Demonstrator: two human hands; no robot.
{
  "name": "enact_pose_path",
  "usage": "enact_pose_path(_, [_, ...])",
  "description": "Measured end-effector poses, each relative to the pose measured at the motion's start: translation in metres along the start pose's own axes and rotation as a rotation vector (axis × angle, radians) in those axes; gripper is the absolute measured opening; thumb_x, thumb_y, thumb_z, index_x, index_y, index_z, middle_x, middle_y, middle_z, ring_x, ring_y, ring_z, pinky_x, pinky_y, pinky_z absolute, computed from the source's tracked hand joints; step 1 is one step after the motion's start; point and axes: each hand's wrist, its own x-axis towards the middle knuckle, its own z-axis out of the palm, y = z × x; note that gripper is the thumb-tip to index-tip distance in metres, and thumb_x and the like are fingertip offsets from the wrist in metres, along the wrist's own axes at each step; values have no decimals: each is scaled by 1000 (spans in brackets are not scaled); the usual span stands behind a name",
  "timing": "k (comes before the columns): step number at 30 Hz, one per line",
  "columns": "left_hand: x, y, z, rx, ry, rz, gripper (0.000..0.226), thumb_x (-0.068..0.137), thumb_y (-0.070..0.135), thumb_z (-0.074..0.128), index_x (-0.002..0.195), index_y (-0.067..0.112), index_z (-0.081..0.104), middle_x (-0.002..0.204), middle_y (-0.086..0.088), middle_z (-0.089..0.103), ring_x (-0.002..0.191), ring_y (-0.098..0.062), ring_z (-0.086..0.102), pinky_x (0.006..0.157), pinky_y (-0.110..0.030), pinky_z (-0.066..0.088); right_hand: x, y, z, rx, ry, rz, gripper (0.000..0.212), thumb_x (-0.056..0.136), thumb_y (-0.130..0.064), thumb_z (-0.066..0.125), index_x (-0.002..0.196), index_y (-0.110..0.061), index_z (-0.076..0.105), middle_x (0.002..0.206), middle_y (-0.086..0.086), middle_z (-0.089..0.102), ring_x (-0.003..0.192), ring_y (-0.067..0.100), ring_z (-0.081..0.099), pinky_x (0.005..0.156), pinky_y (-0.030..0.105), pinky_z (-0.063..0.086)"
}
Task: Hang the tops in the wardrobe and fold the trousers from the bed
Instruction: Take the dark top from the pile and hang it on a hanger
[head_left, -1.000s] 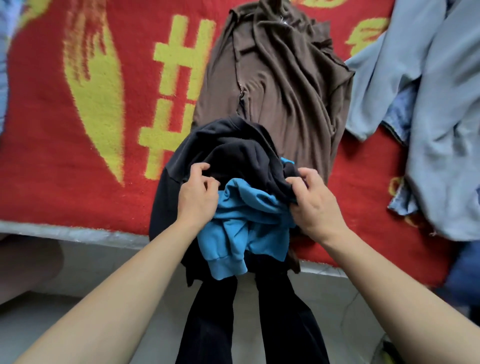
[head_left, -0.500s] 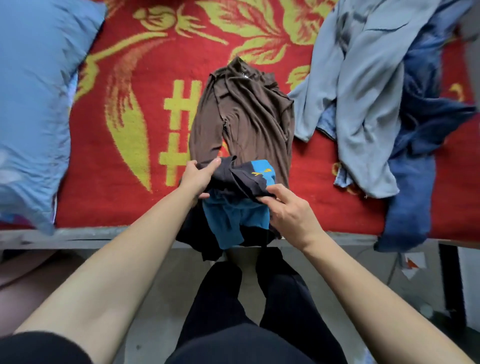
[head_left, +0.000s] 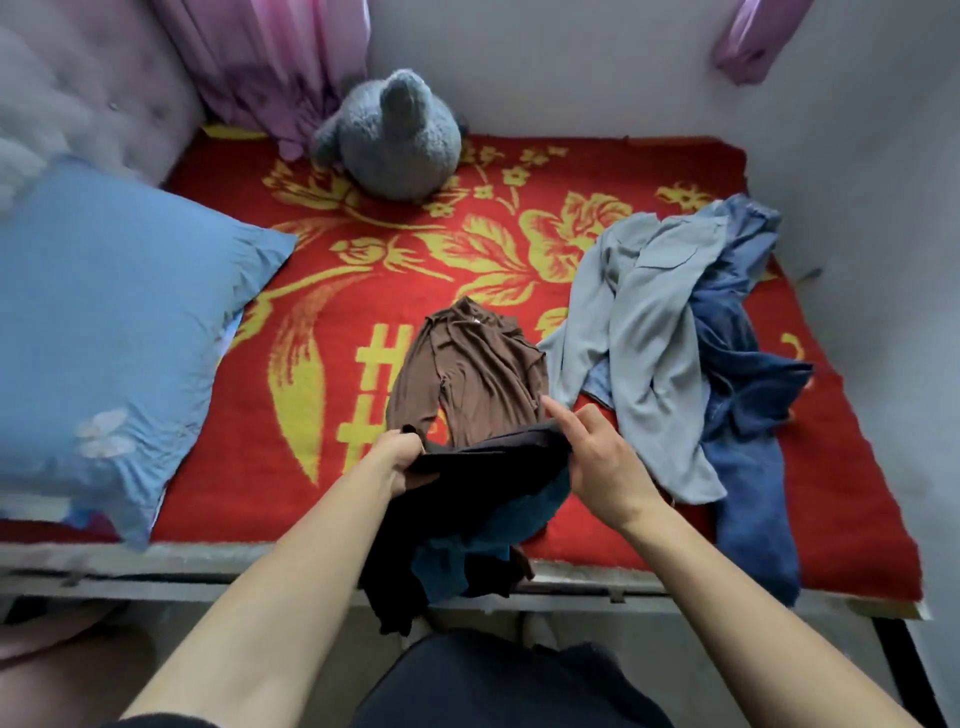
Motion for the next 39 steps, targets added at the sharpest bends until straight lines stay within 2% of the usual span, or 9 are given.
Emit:
enact_pose_path(2, [-21,3,-10,6,38,85,18,84,-17,45,84,-3,55,82,-17,54,66,-33,56,39,-35,54,11,3,-3,39,-101,52,69,79,7,56,142,-20,51,98,5,45,90,31,56,75,37,51])
enact_pose_path(5, [-55,0,-29,32,224,344,8,84,3,71,85,2,63,87,-20,64,79,-35,65,62,-49,60,31,3,-6,153,-193,86,40,77,-2,61,112,-16,71,92,2,46,95,30,58,82,23,41])
enact_pose_path(8, [-99,-14,-61,167,564,534,35,83,41,73,66,15,60,62,-3,60,67,-29,63,55,-39,55,57,-14,-4,192,-344,45,17,76,-24,64,91,-16,67,87,-2,46,94,25,56,75,22,34])
enact_pose_path(10, [-132,-30,-85,260,814,595,51,84,58,63,61,14,51,55,2,55,61,-24,57,50,-32,41,73,-41,1,285,-449,-7,31,75,-47,60,76,-16,55,82,-1,50,81,18,53,63,26,35])
enact_pose_path(17, [-261,-109,-161,217,1347,503,45,93,45,59,100,4,74,105,-20,63,98,-34,61,83,-36,47,77,-182,11,456,-427,-293,37,96,-45,56,75,-14,51,86,9,55,76,26,52,65,33,33])
enact_pose_path(21, [-334,-162,-196,-88,1389,547,35,96,38,58,102,7,74,94,-17,72,83,-33,67,68,-35,51,29,-267,2,560,-288,-471,28,96,-47,56,96,-19,61,99,2,42,77,18,44,74,29,35])
enact_pose_path(24, [-388,-200,-226,-706,1045,589,31,98,28,58,114,2,66,107,-15,70,88,-26,70,66,-37,62,-24,-332,-7,641,-270,-576,29,96,-46,57,99,-18,62,100,1,43,81,22,50,76,28,37])
enact_pose_path(28, [-468,-276,-270,-985,862,675,24,96,7,58,116,-6,61,117,-23,65,102,-31,66,70,-40,61,-112,-412,-15,724,-321,-656,33,99,-39,55,104,-7,61,100,5,48,99,29,52,83,30,34])
enact_pose_path(39, [-639,-477,-367,-504,1427,594,16,93,10,62,87,20,73,97,-8,70,73,-19,71,58,-33,61,-327,-577,-34,698,-264,-883,25,101,-32,50,116,-13,59,115,8,52,105,27,53,80,28,31])
